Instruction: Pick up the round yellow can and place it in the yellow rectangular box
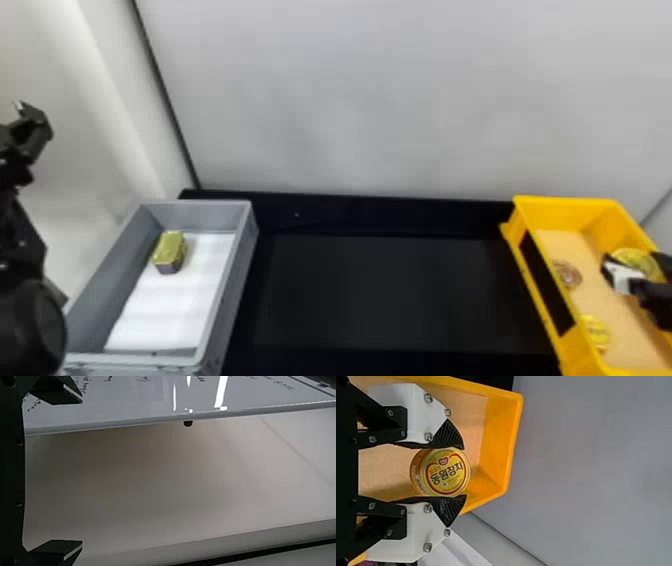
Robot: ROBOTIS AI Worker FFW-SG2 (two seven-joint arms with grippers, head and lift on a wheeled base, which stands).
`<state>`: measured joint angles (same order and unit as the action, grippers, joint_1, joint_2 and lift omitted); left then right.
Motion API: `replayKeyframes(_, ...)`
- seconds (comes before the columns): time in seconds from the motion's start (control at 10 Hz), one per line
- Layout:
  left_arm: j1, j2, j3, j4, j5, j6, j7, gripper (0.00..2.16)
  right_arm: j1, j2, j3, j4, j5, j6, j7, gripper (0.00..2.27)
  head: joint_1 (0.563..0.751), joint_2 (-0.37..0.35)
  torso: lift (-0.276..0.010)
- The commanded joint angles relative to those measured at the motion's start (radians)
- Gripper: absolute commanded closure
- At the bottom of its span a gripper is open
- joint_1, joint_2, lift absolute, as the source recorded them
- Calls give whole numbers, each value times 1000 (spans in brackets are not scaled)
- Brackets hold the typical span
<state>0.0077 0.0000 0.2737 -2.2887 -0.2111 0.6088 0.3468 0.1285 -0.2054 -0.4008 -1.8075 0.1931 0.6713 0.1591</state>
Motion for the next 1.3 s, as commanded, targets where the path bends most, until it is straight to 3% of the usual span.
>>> replayKeyframes(0.0, 0, -3, 1, 0, 1, 2, 0, 16, 0, 12, -29, 60, -41, -21, -9, 705, 694, 14, -61)
replayKeyframes(0.5, 0, -3, 3, 0, 1, 2, 0, 16, 2, 11, -59, 93, -93, -30, -29, 699, 694, 14, -61)
replayKeyframes(0.9, 0, -3, 4, 0, 1, 2, 0, 16, 5, 9, -61, 82, -93, -34, -29, 168, 694, 14, -61)
replayKeyframes(1.2, 0, -3, 6, 0, 1, 2, 0, 16, 4, 4, -82, 31, -113, -71, -19, 133, 694, 14, -61)
